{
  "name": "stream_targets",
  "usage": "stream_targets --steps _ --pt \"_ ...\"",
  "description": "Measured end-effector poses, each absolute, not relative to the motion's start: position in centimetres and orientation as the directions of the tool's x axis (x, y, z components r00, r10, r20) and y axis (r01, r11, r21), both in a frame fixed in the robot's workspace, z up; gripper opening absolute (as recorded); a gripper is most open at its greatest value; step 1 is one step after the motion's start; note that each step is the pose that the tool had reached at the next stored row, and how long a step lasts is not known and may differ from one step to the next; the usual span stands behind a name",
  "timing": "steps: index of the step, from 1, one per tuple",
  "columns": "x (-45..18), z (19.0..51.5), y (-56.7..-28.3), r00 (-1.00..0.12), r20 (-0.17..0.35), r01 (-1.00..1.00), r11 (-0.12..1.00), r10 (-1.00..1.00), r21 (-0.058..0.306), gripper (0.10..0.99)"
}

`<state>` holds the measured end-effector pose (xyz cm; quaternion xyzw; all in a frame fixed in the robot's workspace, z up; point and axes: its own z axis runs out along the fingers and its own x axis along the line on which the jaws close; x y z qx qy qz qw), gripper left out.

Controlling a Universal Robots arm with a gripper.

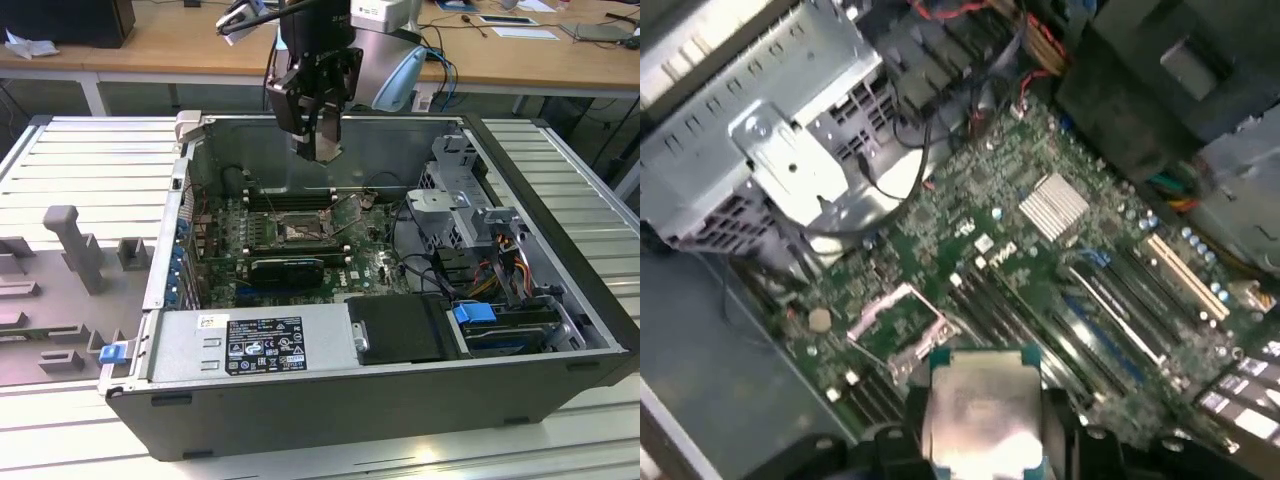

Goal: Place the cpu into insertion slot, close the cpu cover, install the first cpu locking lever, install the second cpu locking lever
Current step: 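Place the cpu into insertion slot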

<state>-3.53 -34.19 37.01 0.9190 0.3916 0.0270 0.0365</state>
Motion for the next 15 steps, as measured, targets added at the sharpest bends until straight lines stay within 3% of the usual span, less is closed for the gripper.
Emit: stream_targets --steps 10,15 --pt "-3.55 36.86 -34.19 0.753 0.021 0.654 -0.751 0.658 0.088 0.529" --pt "-3.55 36.69 -34.19 0.680 0.021 0.729 -0.679 0.733 0.088 0.529"
